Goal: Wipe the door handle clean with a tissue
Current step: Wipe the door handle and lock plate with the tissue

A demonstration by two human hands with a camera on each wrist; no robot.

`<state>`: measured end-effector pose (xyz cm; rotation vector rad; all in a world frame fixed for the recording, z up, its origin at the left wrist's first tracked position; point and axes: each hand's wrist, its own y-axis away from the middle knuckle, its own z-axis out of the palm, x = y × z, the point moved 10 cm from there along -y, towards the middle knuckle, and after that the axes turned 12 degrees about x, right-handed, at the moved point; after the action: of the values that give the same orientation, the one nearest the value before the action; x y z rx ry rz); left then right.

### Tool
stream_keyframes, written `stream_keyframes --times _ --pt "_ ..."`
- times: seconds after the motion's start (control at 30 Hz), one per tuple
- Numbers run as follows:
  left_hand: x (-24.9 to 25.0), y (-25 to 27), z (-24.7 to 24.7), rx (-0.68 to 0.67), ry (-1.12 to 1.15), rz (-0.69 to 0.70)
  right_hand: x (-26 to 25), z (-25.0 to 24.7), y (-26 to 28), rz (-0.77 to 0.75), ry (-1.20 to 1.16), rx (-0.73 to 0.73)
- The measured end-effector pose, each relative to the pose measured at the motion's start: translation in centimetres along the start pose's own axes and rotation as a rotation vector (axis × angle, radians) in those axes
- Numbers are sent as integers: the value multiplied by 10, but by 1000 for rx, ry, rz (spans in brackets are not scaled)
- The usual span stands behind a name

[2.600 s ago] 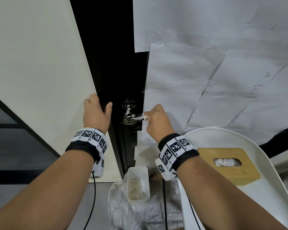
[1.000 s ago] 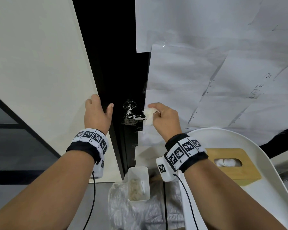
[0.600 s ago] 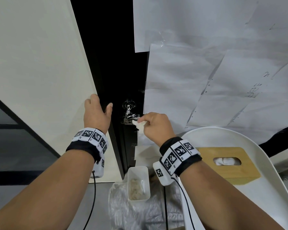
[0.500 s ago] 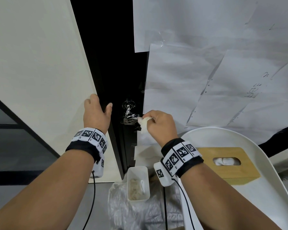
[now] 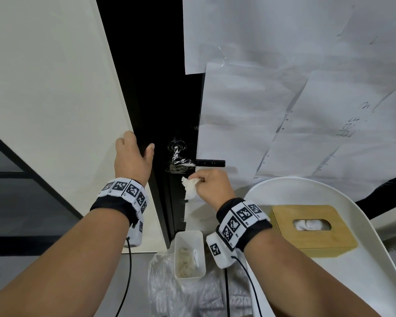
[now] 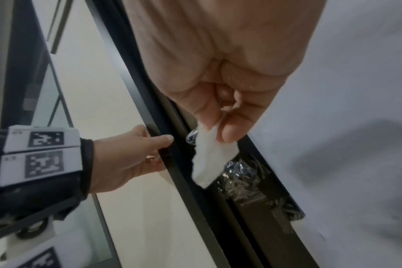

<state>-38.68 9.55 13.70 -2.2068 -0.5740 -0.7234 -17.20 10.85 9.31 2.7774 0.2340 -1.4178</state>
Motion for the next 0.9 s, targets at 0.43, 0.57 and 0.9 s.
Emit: stream_keyframes --times 0.43,0.57,0.9 --pt "1 0 0 5 -9 -3 49 6 5 789 -886 203" --pt "0 1 0 6 -10 -7 35 12 13 812 -1056 195" --pt "1 0 -1 7 5 -13 -11 -53 -14 144 -199 274"
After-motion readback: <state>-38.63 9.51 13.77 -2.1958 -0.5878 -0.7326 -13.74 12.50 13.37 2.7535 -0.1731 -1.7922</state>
